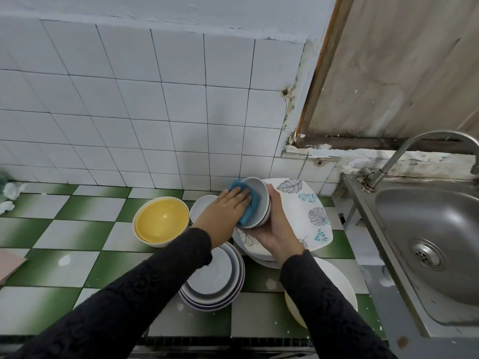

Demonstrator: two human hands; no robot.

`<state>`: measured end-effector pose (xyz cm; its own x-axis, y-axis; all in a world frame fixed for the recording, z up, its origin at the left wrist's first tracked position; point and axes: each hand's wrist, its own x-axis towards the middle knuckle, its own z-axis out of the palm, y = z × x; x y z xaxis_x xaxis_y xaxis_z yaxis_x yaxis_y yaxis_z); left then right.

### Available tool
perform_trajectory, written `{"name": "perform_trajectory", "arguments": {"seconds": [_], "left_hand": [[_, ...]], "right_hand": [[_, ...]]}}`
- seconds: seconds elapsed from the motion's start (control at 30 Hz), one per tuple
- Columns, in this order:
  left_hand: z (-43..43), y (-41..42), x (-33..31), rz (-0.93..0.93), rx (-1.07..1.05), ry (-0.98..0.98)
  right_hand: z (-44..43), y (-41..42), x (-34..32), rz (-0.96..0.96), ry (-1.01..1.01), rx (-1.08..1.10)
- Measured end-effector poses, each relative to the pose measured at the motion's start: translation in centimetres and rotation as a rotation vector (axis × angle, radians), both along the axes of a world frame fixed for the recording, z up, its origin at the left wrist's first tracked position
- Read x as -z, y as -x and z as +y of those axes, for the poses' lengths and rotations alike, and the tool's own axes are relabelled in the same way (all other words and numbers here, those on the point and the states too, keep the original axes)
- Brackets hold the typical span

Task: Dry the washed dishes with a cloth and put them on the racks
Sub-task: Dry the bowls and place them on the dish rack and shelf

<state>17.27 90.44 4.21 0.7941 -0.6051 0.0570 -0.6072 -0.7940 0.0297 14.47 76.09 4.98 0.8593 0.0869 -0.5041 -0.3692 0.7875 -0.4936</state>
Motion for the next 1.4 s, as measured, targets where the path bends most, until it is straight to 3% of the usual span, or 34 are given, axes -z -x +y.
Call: {"name": "perform_trajectory", "arguments": {"seconds": [0.07, 0.2, 0.27, 0.3, 0.4, 0.47, 0.5, 0.63, 0.73, 0.83, 0.9, 1.0, 1.13, 1.4], "left_hand": [[-0.4, 0.4, -0.2, 0.178, 0.002, 0.142], [-1.6, 1.8, -2.0, 0.628, -0.166, 0.726], [-2.5, 2.7, -2.8, 0.815, -0.250, 1.046], [-2.9, 3.1, -3.0, 0.879, -0.281, 1.200], [-3.9, 3.6, -3.4, 0.995, -0.365, 1.624], [-4.1, 3.5, -3.3, 1.063, -0.395, 1.785], [-3.9, 3.4, -3.1, 1.062, -0.395, 1.761], [-2.9, 3.1, -1.5, 0.899, -0.295, 1.306], [-2.4, 3.3, -1.2, 0.724, -0.278, 1.267], [-1.9, 3.3, -1.4, 0.630, -0.220, 1.283], [-1.3, 3.1, -1.9, 0.650, -0.214, 1.317], [0.1, 2.5, -2.6, 0.909, -0.214, 1.542], [2.0, 2.0, -2.6, 1.126, -0.188, 1.602], [3.1, 1.6, -1.1, 1.092, -0.458, 1.810]], "right_hand": [[-0.2, 0.0, -0.8, -0.026, 0.061, 0.012], [0.8, -0.5, -1.8, -0.047, 0.173, 0.096], [1.5, -0.8, -2.1, -0.024, 0.114, 0.195], [1.6, -0.7, -2.2, -0.014, 0.063, 0.245], [0.8, 0.3, -1.8, -0.139, 0.005, 0.108], [0.3, 0.6, -1.1, -0.202, 0.066, 0.059], [0.7, 0.4, -1.0, -0.188, 0.122, 0.058], [0.7, -0.5, -1.8, -0.116, 0.315, 0.089], [0.3, -0.6, -2.4, -0.111, 0.284, 0.102], [0.2, -0.2, -2.7, 0.003, 0.098, 0.109], [0.0, -0.1, -2.1, 0.037, -0.015, 0.005], [-0.8, -0.1, -0.1, 0.068, -0.163, -0.109], [-1.0, 0.2, 0.5, 0.043, -0.156, -0.131], [-2.4, -0.4, 0.9, -0.117, -0.152, 0.044]]}}
